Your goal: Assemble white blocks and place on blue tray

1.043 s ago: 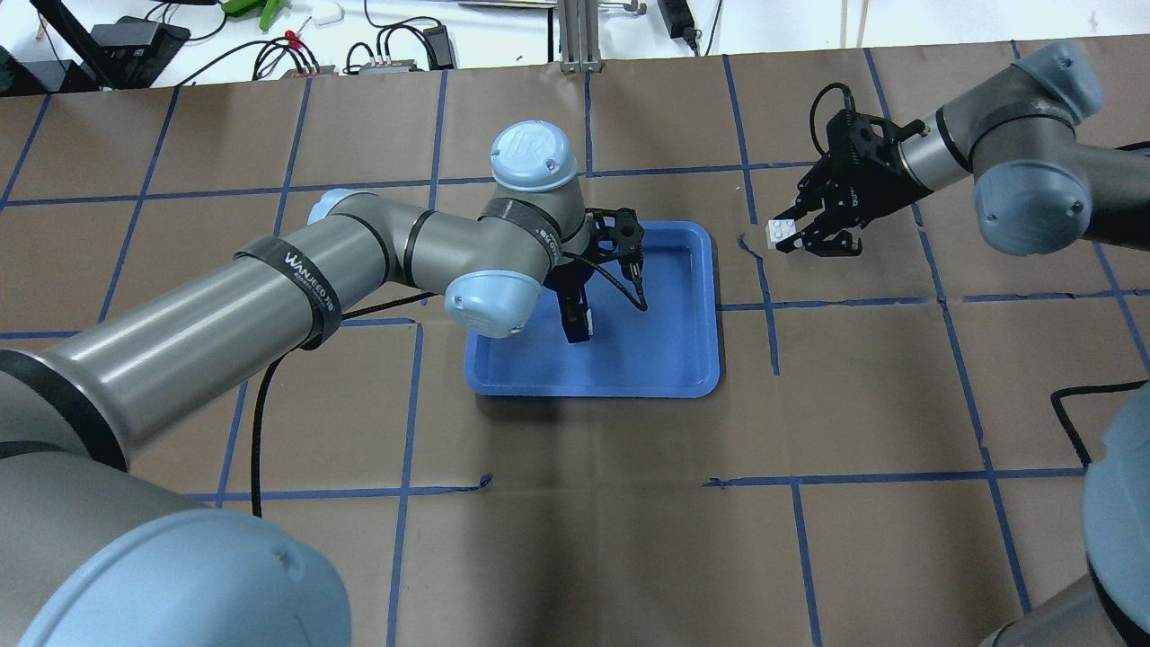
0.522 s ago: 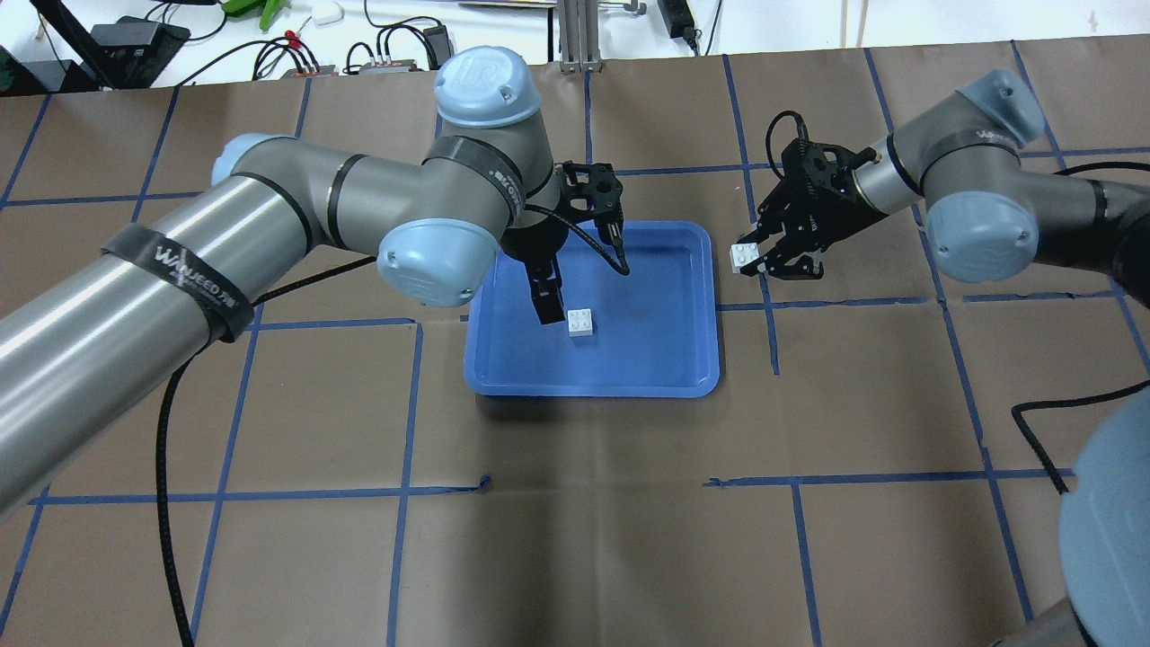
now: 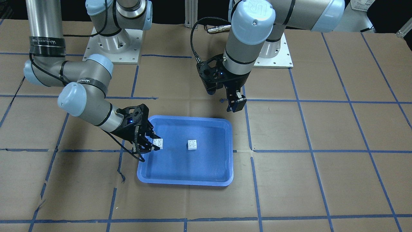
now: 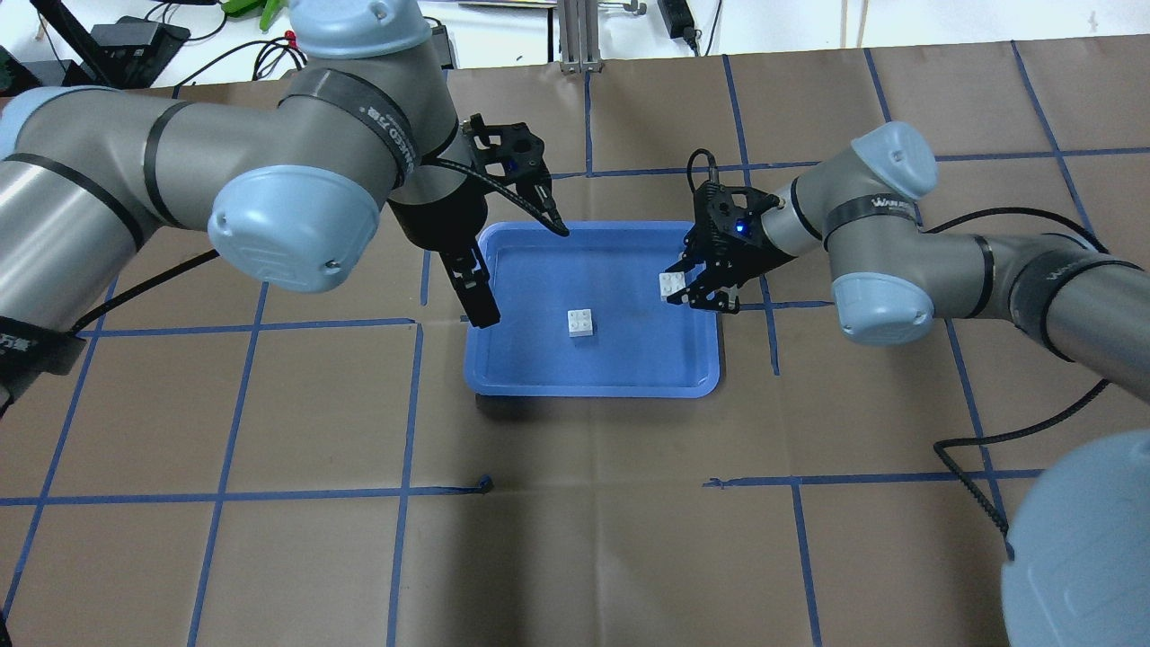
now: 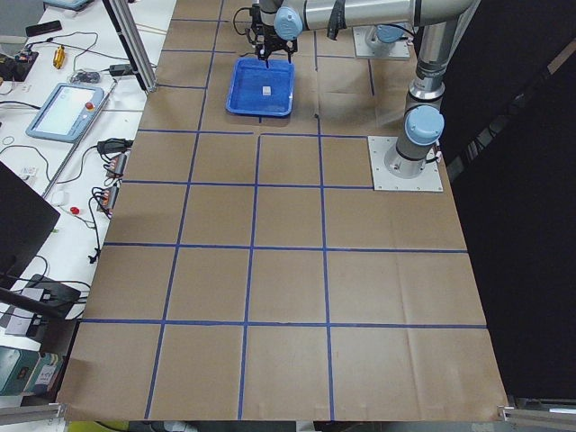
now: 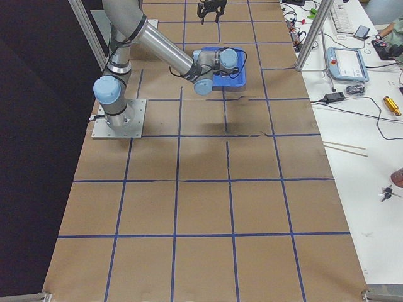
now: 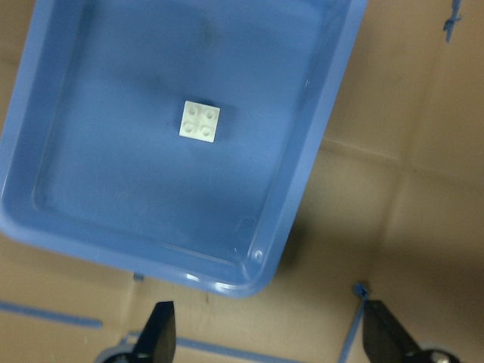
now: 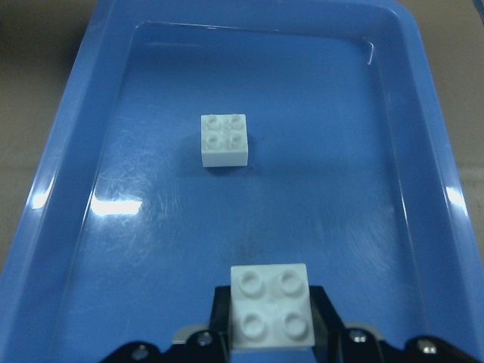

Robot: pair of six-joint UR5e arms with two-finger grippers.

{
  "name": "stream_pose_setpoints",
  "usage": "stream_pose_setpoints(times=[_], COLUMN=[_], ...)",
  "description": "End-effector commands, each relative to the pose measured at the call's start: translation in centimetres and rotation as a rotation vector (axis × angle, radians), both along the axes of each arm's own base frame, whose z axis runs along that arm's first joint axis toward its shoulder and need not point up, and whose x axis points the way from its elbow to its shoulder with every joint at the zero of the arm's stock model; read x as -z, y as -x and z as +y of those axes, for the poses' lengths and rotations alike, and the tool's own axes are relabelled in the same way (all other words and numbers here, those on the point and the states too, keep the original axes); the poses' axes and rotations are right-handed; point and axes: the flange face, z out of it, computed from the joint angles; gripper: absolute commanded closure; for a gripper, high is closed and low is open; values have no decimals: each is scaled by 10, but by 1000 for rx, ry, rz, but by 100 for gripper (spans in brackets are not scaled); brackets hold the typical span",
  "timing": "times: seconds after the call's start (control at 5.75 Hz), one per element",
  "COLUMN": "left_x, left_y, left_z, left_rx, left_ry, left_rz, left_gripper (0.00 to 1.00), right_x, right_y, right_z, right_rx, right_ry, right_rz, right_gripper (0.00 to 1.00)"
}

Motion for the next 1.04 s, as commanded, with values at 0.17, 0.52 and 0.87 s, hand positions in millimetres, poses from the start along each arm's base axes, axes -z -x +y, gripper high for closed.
stream_pose_setpoints(times=[0.17, 0.52, 0.87], left_x=[-58, -71, -87], left_y=[-39, -62, -94], left_z=[16, 7, 2], left_rx=[-513, -837, -966], left_ry=[87, 134, 105], left_rz=[7, 0, -12], left_gripper=[2, 1, 1], right_x=[23, 37, 47], right_y=[-58, -61, -62], right_z=[17, 17, 24], right_rx=[58, 78, 79], right_ry=[3, -1, -22], right_rz=[-20, -25, -24], right_gripper=[81, 81, 81])
